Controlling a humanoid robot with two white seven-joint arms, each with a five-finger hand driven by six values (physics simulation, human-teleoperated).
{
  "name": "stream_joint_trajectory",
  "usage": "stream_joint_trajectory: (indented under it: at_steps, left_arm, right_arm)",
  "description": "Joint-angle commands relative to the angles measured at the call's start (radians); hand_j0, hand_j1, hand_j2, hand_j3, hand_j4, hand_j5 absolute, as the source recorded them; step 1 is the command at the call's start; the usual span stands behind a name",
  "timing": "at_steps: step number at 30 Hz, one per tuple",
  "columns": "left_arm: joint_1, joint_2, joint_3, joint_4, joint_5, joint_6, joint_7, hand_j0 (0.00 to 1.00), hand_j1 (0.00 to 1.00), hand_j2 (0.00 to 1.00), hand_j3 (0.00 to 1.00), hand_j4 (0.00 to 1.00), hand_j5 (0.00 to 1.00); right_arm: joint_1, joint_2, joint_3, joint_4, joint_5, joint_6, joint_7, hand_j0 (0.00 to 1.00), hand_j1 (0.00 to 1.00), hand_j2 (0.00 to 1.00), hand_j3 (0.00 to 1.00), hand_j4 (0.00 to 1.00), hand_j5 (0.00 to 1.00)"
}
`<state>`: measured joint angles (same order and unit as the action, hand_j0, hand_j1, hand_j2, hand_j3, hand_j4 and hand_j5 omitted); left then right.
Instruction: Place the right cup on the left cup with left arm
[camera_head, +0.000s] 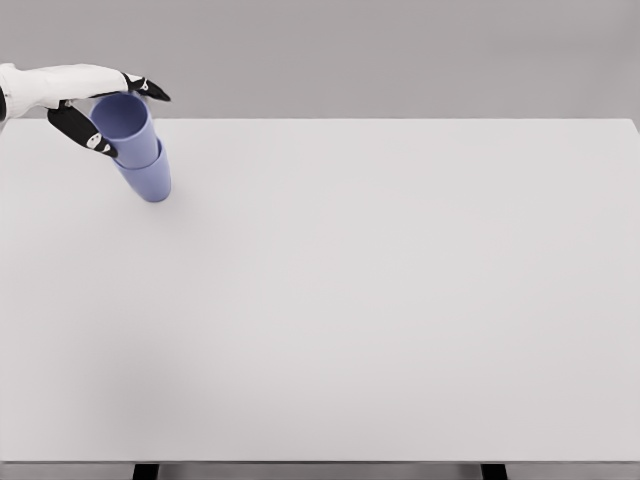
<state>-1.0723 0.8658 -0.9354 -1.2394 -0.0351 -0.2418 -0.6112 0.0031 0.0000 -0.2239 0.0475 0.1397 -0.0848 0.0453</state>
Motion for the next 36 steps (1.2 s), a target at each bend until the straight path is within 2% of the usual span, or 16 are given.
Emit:
stream_joint_trajectory:
  at_steps: [1, 11, 13, 16, 23, 28, 30, 33, 34, 36]
  left_arm:
    - [0.0, 0.001, 0.001, 0.0, 0.003, 0.001, 0.0, 0.95, 0.95, 0.95, 0.95, 0.95, 0.95]
    - [-0.006, 0.007, 0.012, -0.017, 0.004, -0.001, 0.0, 1.0, 1.0, 1.0, 1.0, 1.0, 1.0]
    - [-0.012, 0.012, 0.017, -0.049, 0.004, -0.001, 0.0, 1.0, 1.0, 1.0, 1.0, 1.0, 1.0]
    - [-0.003, 0.019, 0.06, -0.095, 0.004, -0.001, 0.0, 1.0, 1.0, 1.0, 1.0, 1.0, 1.0]
    - [0.0, 0.039, 0.06, -0.111, 0.009, -0.001, 0.0, 1.0, 1.0, 1.0, 1.0, 1.0, 1.0]
    - [0.005, 0.098, 0.073, -0.245, 0.021, -0.001, 0.0, 1.0, 1.0, 1.0, 1.0, 1.0, 1.0]
    - [0.044, 0.11, 0.127, -0.311, 0.021, -0.001, 0.0, 1.0, 1.0, 1.0, 1.0, 1.0, 1.0]
    - [0.147, 0.128, 0.248, -0.448, 0.021, -0.001, 0.0, 1.0, 1.0, 1.0, 1.0, 1.0, 1.0]
    - [0.17, 0.128, 0.267, -0.477, 0.021, -0.002, 0.0, 1.0, 1.0, 1.0, 1.0, 1.0, 1.0]
    - [0.178, 0.128, 0.28, -0.502, 0.026, -0.027, 0.0, 1.0, 1.0, 1.0, 1.0, 1.0, 1.0]
  right_arm:
    - [0.0, 0.0, 0.0, 0.0, 0.0, 0.0, 0.001, 1.0, 1.0, 1.0, 1.0, 1.0, 1.0]
    - [0.0, 0.0, 0.0, 0.0, 0.0, 0.0, 0.001, 1.0, 1.0, 1.0, 1.0, 1.0, 1.0]
    - [-0.002, 0.0, 0.0, 0.0, 0.0, 0.0, 0.001, 1.0, 1.0, 1.0, 1.0, 1.0, 1.0]
    - [-0.002, 0.0, 0.0, 0.0, 0.0, 0.0, 0.001, 1.0, 1.0, 1.0, 1.0, 1.0, 1.0]
    - [0.0, 0.0, 0.0, 0.0, 0.0, -0.001, -0.001, 1.0, 1.0, 1.0, 1.0, 1.0, 1.0]
    - [0.0, 0.0, 0.0, 0.0, 0.0, 0.0, 0.001, 1.0, 1.0, 1.0, 1.0, 1.0, 1.0]
    - [0.0, 0.0, 0.0, 0.0, 0.0, -0.001, 0.001, 1.0, 1.0, 1.0, 1.0, 1.0, 1.0]
    - [0.0, 0.0, 0.0, 0.0, 0.0, 0.0, 0.001, 1.0, 1.0, 1.0, 1.0, 1.0, 1.0]
    - [-0.002, 0.0, 0.0, 0.0, 0.0, 0.0, -0.001, 1.0, 1.0, 1.0, 1.0, 1.0, 1.0]
    - [0.0, 0.0, 0.0, 0.0, 0.0, 0.0, 0.001, 1.0, 1.0, 1.0, 1.0, 1.0, 1.0]
